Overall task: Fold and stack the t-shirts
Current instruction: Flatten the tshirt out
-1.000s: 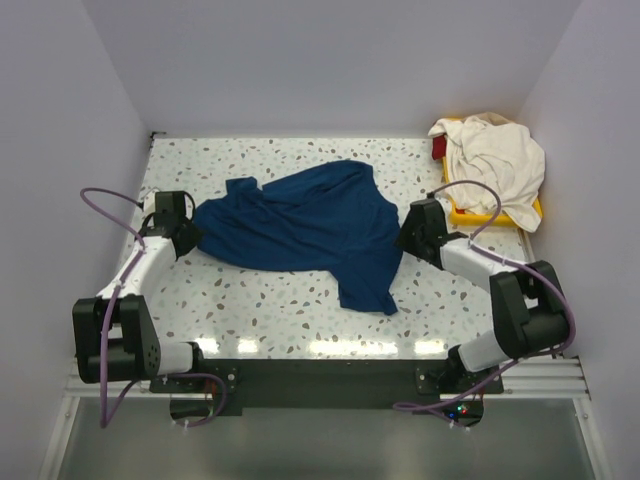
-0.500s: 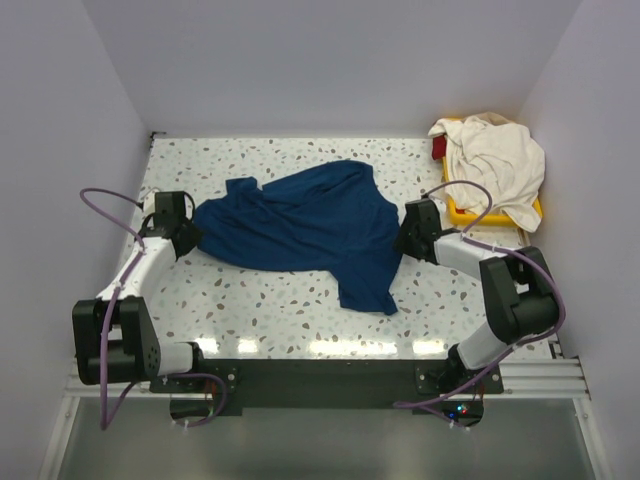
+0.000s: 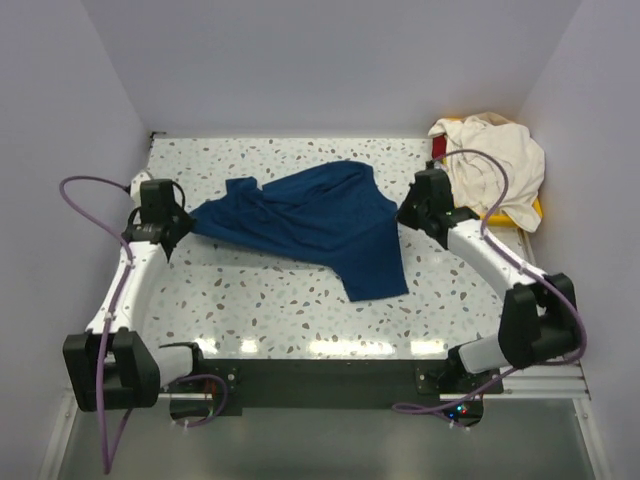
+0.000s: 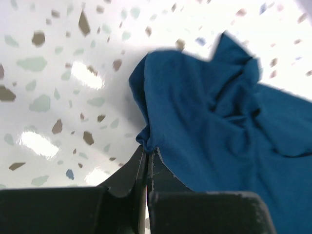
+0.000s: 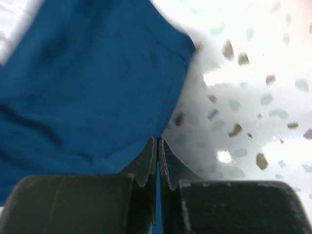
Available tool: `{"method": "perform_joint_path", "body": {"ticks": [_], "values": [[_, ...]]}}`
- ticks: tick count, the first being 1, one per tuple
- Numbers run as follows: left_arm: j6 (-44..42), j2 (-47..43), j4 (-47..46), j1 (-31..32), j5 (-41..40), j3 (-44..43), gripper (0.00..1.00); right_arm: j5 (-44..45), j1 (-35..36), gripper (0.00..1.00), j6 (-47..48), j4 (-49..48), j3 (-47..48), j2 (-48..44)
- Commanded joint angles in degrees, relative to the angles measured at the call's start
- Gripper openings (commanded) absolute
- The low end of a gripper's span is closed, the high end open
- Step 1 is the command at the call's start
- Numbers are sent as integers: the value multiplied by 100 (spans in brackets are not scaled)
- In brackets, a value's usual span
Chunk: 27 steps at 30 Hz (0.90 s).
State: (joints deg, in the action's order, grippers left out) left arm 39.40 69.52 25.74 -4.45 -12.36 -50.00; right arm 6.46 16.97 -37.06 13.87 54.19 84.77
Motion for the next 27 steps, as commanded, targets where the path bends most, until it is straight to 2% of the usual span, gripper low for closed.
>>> {"method": "perform_joint_path", "body": {"ticks": [1,9,16,22,27], "values": [[-292,-578,142,-39,-205,-825,0,109,-36,0,172,598,1039,-909],[-407,-1045,731,-30,-4,-2320,0,320,-115,0,366,1776,2937,-1761],[-398,-1125,1074,-39,172,-4252,0,620,-133,0,708,2471,4765,-2053],[-345,-615,907,-30,454,-4975,0,699,-133,0,1016,2182,5549,-1825],[-310,-185,214,-39,612,-4783,0,602,-133,0,1148,1234,5286,-1307]]}}
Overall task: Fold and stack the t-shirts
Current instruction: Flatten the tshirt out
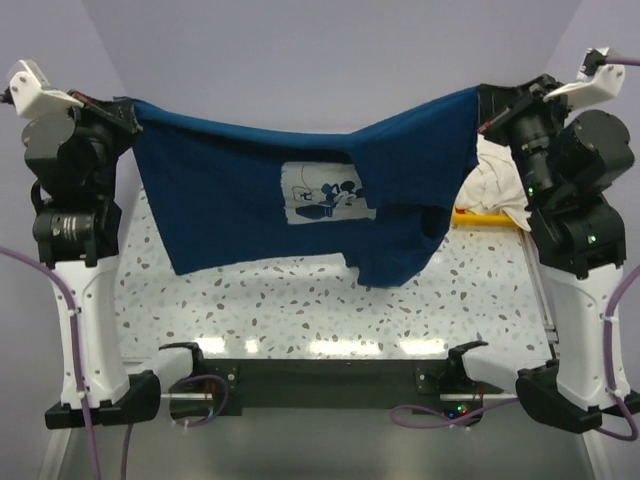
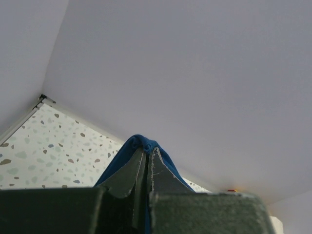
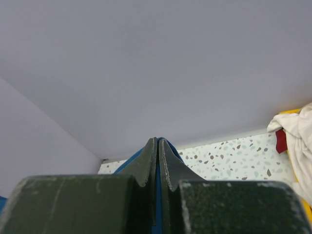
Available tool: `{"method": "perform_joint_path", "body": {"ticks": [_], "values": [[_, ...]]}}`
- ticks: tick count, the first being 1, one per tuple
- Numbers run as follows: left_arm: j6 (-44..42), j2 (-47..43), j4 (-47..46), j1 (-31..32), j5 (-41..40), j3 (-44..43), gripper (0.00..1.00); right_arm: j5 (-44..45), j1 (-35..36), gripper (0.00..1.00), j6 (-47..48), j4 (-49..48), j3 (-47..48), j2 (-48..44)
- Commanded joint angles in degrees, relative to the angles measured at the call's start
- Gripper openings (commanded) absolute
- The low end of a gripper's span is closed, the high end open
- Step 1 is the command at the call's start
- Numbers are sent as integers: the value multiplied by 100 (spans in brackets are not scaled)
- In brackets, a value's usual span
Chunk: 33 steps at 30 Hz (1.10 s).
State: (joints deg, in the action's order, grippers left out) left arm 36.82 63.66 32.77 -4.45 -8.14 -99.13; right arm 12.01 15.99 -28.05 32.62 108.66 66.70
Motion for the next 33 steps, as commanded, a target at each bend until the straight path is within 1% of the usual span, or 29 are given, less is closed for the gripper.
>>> {"method": "perform_joint_path", "body": {"ticks": [1,5,6,7,8,9,10,11,12,13,14,15,17,18,20,21,22,23,24,25,26,27,28,29,30,31,32,33], "values": [[-43,602,-622,-39,208,140,0,4,-34,0,265,-791,-213,615],[-17,1332,-1404,-39,401,44,0,-93,-43,0,344,-1538,-118,1406],[-8,1690,-1492,-39,410,-140,0,-120,-43,0,362,-1661,-48,1564],[-8,1894,-1563,-56,419,-281,0,-155,-34,0,371,-1776,40,1922],[-17,2096,-1677,-56,445,-447,0,-173,-43,0,397,-1881,380,2100],[-8,2498,-1687,-56,480,-884,0,-190,-43,0,423,-1900,619,2276],[9,2702,-1687,-108,515,-1141,0,-182,-43,0,476,-1882,873,2660],[18,2878,-1669,-126,585,-1404,0,-173,-43,0,511,-1865,1389,2804],[10,3220,-1626,-153,638,-1938,0,-181,-43,0,537,-1839,1647,2970],[18,3362,-1547,-214,647,-2213,0,-173,-52,0,555,-1804,1893,3094],[18,3477,-1424,-249,682,-2451,0,-164,-43,0,564,-1690,2374,3339],[10,3608,-1397,-284,761,-2766,0,-155,-43,0,564,-1619,2570,3419],[1,3610,-1362,-372,788,-2866,0,-120,-43,0,582,-1487,2783,3464],[-25,3514,-1379,-390,788,-2727,0,-76,-43,0,564,-1469,2705,3395],[-52,3338,-1467,-451,788,-2411,0,-32,-43,0,555,-1635,1934,3105],[-78,3094,-1519,-478,788,-1957,0,3,-43,0,555,-1741,1591,2712],[-70,2943,-1607,-522,788,-1682,0,107,-52,0,555,-1794,1257,2543],[-61,2803,-1686,-548,788,-1366,0,196,-61,0,555,-1829,645,2376],[-43,2505,-1765,-566,788,-711,0,240,-61,0,564,-1821,360,2070],[-34,2381,-1879,-583,788,-382,0,353,-69,0,555,-1777,96,1962],[-26,2257,-1932,-575,788,-48,0,389,-87,0,564,-1629,-385,1848],[9,2074,-1985,-583,788,608,0,398,-113,0,503,-1540,-616,1734],[27,2002,-2046,-575,788,936,0,381,-140,0,468,-1470,-879,1681],[45,1949,-2143,-575,788,1244,0,320,-236,0,433,-1339,-1413,1654],[53,1905,-2170,-575,788,1795,0,285,-280,0,389,-1303,-1688,1627],[54,1887,-2231,-575,788,2062,0,250,-333,0,310,-1259,-2247,1645],[80,1887,-2284,-583,788,2604,0,162,-429,0,266,-1241,-2540,1662],[123,1939,-2371,-575,910,2870,0,74,-499,0,187,-1267,-2795,1732]]}}
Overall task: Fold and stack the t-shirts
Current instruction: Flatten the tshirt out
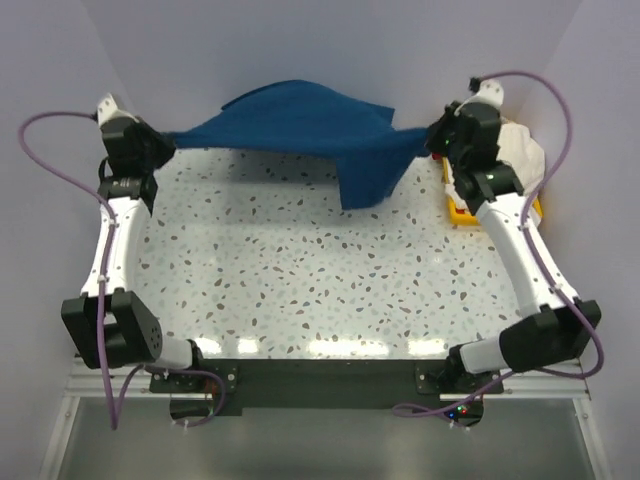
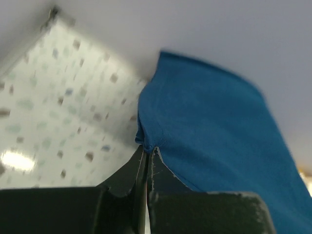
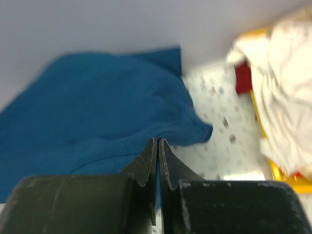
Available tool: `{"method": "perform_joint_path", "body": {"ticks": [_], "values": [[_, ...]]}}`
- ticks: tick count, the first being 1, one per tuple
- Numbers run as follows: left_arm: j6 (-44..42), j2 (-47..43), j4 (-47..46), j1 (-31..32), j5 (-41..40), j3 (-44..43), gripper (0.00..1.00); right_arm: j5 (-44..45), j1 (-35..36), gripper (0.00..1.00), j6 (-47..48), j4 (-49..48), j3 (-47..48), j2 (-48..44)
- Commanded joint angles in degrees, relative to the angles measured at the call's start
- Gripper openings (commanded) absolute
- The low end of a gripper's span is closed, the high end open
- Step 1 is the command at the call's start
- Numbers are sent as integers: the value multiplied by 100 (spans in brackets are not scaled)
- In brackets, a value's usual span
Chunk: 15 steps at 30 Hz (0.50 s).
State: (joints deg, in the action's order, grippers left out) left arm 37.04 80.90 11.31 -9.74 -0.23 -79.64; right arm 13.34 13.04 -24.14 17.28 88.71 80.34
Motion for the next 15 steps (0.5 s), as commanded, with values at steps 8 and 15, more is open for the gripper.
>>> {"method": "perform_joint_path", "body": {"ticks": [8,15], "values": [[479,1015,-517,68,261,2487,0,-578,-557,0,-389,285,-1830,2028],[656,752,-33,235,-258,3032,0,-833,-636,38,-705,92,-2620,1812]]}}
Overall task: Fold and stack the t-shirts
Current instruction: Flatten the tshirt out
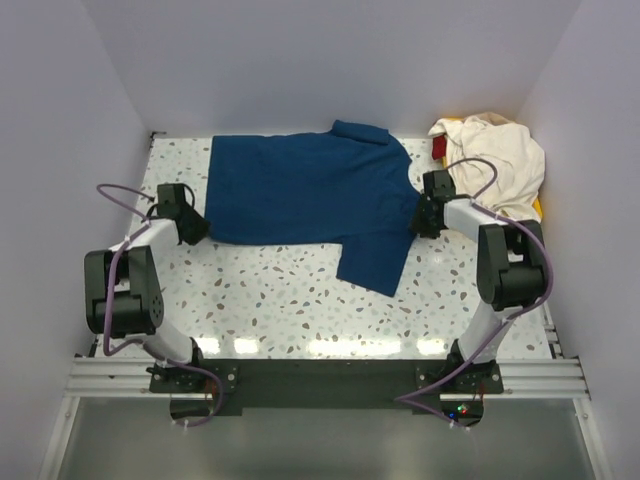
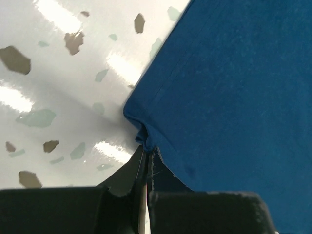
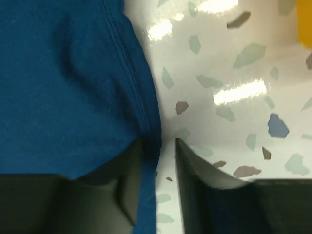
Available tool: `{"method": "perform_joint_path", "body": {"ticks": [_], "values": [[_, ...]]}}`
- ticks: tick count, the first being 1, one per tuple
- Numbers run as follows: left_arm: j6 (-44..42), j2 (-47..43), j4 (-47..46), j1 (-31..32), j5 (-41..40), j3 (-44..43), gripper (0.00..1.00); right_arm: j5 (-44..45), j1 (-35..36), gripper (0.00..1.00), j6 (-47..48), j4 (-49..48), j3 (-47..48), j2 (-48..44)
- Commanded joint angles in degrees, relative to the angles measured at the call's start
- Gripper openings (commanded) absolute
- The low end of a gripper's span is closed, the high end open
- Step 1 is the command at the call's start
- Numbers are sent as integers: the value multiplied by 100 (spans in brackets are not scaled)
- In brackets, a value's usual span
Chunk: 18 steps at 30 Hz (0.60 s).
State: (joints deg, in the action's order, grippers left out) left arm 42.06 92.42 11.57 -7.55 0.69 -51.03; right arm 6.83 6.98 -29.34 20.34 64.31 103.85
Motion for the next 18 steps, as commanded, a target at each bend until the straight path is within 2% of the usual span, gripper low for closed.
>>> {"method": "perform_joint_path", "body": {"ticks": [1,4,5,12,14,17,18], "values": [[136,-453,20,17,-385,224,2,-243,-39,44,-212,-232,-443,-689],[74,-585,73,17,-385,356,6,-296,-22,71,-274,-258,-953,-1338],[57,-602,108,17,-368,374,6,-488,-30,72,-317,-267,-1104,-1498],[47,-752,152,17,-455,488,6,-823,268,69,-782,-399,-2677,-3054],[56,-778,91,17,-403,567,5,-833,618,67,-923,-469,-3082,-3397],[83,-805,73,17,-394,620,4,-385,1313,65,-1266,-460,-3425,-3687],[74,-813,73,17,-394,620,4,-315,1401,61,-1450,-478,-3513,-3740]]}}
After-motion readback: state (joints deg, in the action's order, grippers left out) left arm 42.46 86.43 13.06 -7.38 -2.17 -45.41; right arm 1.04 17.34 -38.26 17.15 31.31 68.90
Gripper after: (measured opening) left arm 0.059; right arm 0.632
